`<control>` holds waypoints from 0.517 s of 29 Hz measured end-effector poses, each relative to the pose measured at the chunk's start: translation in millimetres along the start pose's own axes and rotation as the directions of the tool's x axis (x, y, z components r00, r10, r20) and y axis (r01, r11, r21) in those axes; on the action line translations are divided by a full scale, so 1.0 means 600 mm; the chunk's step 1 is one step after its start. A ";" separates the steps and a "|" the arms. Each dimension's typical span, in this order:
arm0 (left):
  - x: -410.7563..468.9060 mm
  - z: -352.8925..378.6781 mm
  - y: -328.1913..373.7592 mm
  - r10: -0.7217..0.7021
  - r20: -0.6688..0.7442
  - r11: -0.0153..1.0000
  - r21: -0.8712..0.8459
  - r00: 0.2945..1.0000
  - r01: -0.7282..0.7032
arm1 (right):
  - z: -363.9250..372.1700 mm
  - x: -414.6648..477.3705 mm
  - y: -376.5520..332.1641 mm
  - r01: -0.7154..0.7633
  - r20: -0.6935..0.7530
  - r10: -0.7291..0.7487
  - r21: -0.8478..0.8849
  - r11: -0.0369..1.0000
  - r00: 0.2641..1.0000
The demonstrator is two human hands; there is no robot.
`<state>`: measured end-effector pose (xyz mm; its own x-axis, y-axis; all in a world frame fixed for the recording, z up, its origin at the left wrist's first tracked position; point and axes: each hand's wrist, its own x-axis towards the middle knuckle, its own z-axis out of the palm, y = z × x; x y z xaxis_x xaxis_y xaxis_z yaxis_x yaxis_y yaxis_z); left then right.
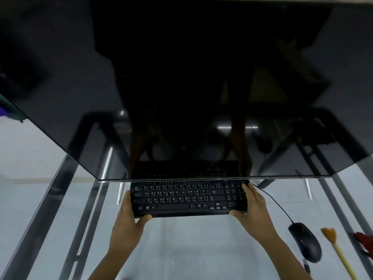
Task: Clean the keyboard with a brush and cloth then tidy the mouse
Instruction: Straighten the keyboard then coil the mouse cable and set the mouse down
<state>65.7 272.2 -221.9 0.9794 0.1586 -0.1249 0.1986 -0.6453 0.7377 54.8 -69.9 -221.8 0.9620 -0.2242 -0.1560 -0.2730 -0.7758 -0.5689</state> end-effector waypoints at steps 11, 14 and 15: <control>0.008 0.003 -0.019 -0.002 -0.065 0.997 0.077 0.998 0.007 | 0.016 0.010 0.000 0.018 -0.046 -0.017 0.016 1.000 0.999; 0.006 0.004 -0.023 0.001 -0.077 0.996 0.092 0.997 0.006 | 0.016 0.009 -0.004 0.023 -0.040 -0.023 0.008 1.000 0.999; 0.005 0.005 -0.024 0.004 -0.078 0.995 0.095 0.997 0.003 | 0.016 0.008 -0.004 0.025 -0.042 -0.025 0.007 1.000 0.999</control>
<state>65.9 280.1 -234.8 0.9744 0.2136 -0.0697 0.2043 -0.7130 0.6708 60.2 -63.2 -228.9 0.9673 -0.2294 -0.1077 -0.2487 -0.7773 -0.5779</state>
